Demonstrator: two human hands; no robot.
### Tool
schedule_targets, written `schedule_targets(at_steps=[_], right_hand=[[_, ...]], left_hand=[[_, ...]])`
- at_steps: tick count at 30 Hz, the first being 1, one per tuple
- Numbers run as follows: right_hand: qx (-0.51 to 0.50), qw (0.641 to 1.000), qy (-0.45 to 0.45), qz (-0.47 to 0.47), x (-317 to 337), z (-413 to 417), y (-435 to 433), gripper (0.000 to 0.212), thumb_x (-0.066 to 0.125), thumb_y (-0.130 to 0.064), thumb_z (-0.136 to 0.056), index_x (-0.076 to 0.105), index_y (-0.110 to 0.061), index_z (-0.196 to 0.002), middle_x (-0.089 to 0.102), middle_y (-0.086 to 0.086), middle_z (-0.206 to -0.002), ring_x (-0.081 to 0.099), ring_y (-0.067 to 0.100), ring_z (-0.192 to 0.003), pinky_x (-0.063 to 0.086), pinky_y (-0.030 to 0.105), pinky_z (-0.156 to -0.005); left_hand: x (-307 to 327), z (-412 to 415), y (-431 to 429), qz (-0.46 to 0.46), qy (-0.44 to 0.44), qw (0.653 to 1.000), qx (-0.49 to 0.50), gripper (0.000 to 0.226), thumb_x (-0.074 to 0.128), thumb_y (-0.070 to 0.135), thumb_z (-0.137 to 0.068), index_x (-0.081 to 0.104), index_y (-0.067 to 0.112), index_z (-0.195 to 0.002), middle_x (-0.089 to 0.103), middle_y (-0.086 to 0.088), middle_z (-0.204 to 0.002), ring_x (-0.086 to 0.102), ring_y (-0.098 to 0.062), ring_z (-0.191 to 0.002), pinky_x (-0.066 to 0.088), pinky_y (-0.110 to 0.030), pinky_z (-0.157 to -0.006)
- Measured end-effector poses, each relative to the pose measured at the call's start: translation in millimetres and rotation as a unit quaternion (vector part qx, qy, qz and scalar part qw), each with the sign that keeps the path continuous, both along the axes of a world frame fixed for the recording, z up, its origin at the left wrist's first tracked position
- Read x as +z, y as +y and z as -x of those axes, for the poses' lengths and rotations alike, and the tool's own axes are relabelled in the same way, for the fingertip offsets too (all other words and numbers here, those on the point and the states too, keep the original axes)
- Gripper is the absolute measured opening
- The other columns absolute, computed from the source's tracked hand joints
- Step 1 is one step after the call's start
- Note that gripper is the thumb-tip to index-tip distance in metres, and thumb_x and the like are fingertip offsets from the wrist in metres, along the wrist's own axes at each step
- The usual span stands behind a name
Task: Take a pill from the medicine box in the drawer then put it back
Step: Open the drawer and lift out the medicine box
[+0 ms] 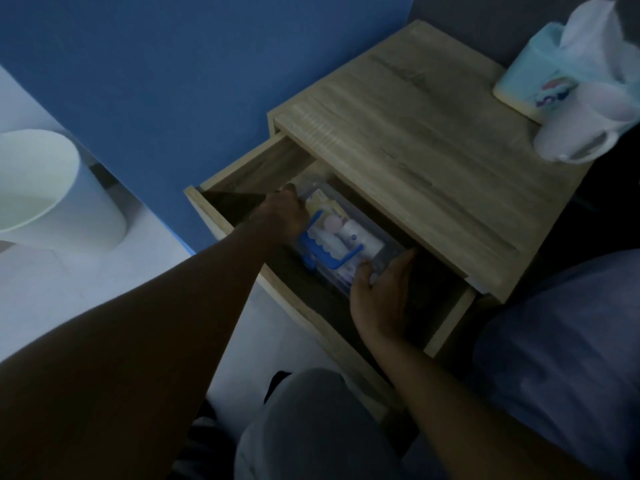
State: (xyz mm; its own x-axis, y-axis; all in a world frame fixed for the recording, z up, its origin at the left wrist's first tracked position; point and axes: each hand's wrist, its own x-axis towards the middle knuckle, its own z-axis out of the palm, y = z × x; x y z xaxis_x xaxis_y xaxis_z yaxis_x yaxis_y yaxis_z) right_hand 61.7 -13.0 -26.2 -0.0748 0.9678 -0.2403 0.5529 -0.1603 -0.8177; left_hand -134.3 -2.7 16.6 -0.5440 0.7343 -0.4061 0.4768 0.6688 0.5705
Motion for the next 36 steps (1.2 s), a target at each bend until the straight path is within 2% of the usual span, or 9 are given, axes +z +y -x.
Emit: schedule_targets(at_steps=[2, 8, 11, 15, 19, 24, 29, 33, 36], right_hand=[[-0.016, 1.0, 0.019, 0.015, 5.1, 1.1, -0.6, 0.083, 0.058, -0.031, -0.095, 0.003, -0.03, -0.157, 0.034, 0.007, -0.155, 0.05, 0.023, -0.129, 0.034, 0.01, -0.069], [-0.009, 0.996, 0.075, 0.047, 36.8, -11.7, -15.8, 0.083, 0.057, -0.021, -0.095, 0.003, -0.034, -0.156, 0.036, 0.008, -0.155, 0.05, 0.026, -0.131, 0.051, 0.035, -0.093], [0.006, 0.992, 0.112, 0.058, 63.3, -16.2, -23.3, 0.082, 0.055, -0.016, -0.096, 0.002, -0.032, -0.157, 0.035, 0.009, -0.156, 0.051, 0.027, -0.131, 0.051, 0.031, -0.089], [0.015, 0.988, 0.144, 0.055, 108.1, -16.0, -27.1, 0.081, 0.054, -0.015, -0.095, 0.004, -0.031, -0.157, 0.045, 0.011, -0.148, 0.06, 0.023, -0.118, 0.049, 0.016, -0.067], [-0.001, 0.983, 0.175, 0.048, 153.8, -9.2, -12.8, 0.076, 0.057, -0.017, -0.094, 0.013, -0.033, -0.155, 0.05, 0.007, -0.142, 0.059, 0.008, -0.094, 0.047, 0.011, -0.054], [-0.03, 0.985, 0.167, 0.036, 202.7, 6.2, 21.2, 0.068, 0.051, -0.014, -0.095, 0.02, -0.018, -0.155, 0.045, 0.015, -0.147, 0.059, 0.028, -0.121, 0.056, 0.039, -0.092], [-0.047, 0.984, 0.171, 0.023, 219.9, 24.3, 63.9, 0.066, 0.05, -0.01, -0.092, 0.025, -0.014, -0.153, 0.049, 0.015, -0.143, 0.061, 0.028, -0.118, 0.057, 0.031, -0.082], [-0.048, 0.983, 0.177, 0.009, 212.7, 40.3, 94.9, 0.058, 0.052, -0.006, -0.089, 0.038, -0.009, -0.145, 0.056, 0.015, -0.133, 0.066, 0.021, -0.095, 0.051, 0.009, -0.047], [-0.046, 0.984, 0.173, 0.021, 202.9, 51.8, 111.2, 0.062, 0.052, -0.006, -0.088, 0.036, -0.01, -0.147, 0.055, 0.016, -0.136, 0.069, 0.022, -0.093, 0.055, 0.015, -0.048]], left_hand=[[3.8, 1.7, -5.1, 0.004, -0.006, 1.0, -0.001, 0.032, 0.051, 0.026, -0.097, 0.051, 0.012, -0.125, 0.059, -0.013, -0.115, 0.062, -0.026, -0.103, 0.054, -0.046, -0.089], [29.3, 0.3, -26.2, -0.021, 0.016, 1.0, -0.007, 0.023, 0.049, 0.026, -0.098, 0.058, 0.011, -0.114, 0.062, -0.01, -0.104, 0.061, -0.016, -0.085, 0.047, -0.027, -0.063], [57.3, -2.3, -35.7, -0.006, 0.062, 0.998, -0.003, 0.031, 0.043, 0.03, -0.101, 0.061, 0.006, -0.11, 0.063, -0.013, -0.1, 0.06, -0.016, -0.078, 0.044, -0.027, -0.058], [103.3, -1.1, -43.1, -0.032, 0.112, 0.993, 0.028, 0.037, 0.043, 0.032, -0.099, 0.058, 0.006, -0.121, 0.062, -0.02, -0.119, 0.06, -0.034, -0.106, 0.05, -0.042, -0.088], [145.4, 5.6, -35.2, -0.115, 0.092, 0.985, 0.087, 0.041, 0.051, 0.042, -0.094, 0.062, 0.014, -0.122, 0.062, -0.014, -0.125, 0.057, -0.032, -0.117, 0.046, -0.035, -0.1], [183.4, 15.7, -7.3, -0.213, 0.06, 0.968, 0.12, 0.033, 0.058, 0.044, -0.09, 0.07, 0.019, -0.107, 0.07, -0.002, -0.101, 0.064, -0.02, -0.103, 0.041, -0.021, -0.08], [194.8, 34.8, 28.2, -0.234, 0.037, 0.963, 0.126, 0.02, 0.058, 0.035, -0.085, 0.071, 0.025, -0.096, 0.066, 0.007, -0.079, 0.064, -0.015, -0.09, 0.044, -0.018, -0.077], [180.8, 51.3, 53.0, -0.251, 0.015, 0.96, 0.123, 0.02, 0.061, 0.037, -0.084, 0.073, 0.026, -0.097, 0.07, 0.007, -0.087, 0.061, -0.004, -0.072, 0.041, -0.012, -0.063], [165.0, 64.1, 68.3, -0.26, 0.002, 0.958, 0.123, 0.027, 0.062, 0.039, -0.087, 0.073, 0.02, -0.104, 0.072, 0.006, -0.093, 0.064, -0.007, -0.08, 0.045, -0.016, -0.071]])
